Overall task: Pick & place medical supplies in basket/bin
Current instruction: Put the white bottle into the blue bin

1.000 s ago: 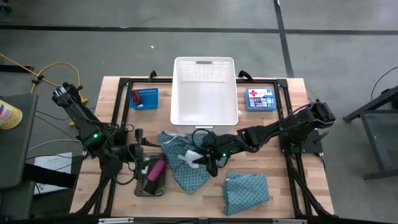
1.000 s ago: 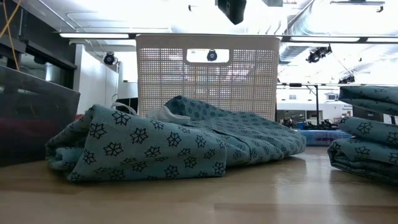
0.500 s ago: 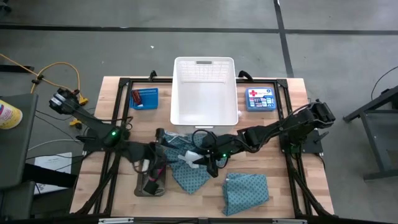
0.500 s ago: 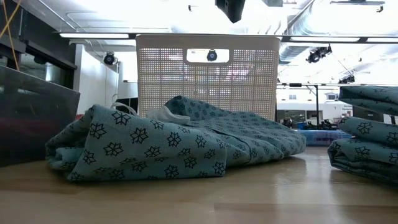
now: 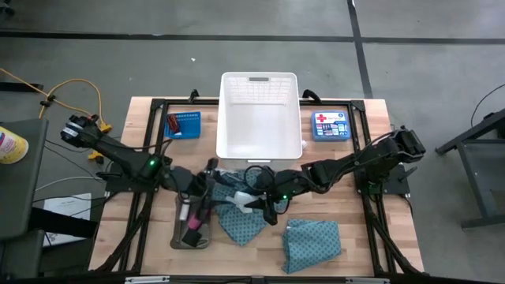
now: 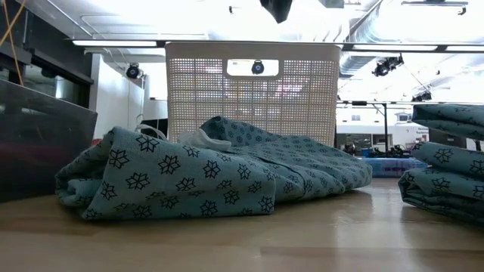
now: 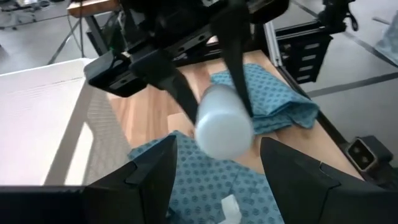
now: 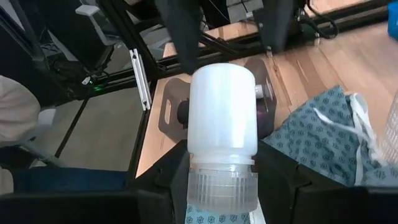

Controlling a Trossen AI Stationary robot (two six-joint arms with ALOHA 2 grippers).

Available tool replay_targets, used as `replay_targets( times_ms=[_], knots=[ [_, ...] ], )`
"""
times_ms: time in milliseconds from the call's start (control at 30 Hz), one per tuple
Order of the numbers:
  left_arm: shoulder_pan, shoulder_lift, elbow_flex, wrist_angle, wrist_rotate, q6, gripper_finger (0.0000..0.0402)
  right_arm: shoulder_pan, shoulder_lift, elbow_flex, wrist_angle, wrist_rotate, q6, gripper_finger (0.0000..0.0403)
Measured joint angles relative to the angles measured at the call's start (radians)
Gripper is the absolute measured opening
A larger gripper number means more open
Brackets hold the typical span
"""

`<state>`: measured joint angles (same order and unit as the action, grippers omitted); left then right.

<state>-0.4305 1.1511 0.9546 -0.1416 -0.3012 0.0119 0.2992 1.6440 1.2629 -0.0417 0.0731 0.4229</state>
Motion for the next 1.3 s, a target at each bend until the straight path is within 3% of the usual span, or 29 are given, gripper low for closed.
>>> replay_targets(
  times_ms=[933, 1300],
  knots=[
    [0.055, 0.015, 0.0, 0.081, 0.072, 0.079, 0.0221, -0.054, 0.0, 0.0, 0.122, -0.027, -0.118, 0.0133],
    [0.055, 0.018, 0.0, 0.08, 0.07, 0.094, 0.0144, -0.053, 0.0, 0.0, 0.12, -0.03, -0.119, 0.0133]
  ],
)
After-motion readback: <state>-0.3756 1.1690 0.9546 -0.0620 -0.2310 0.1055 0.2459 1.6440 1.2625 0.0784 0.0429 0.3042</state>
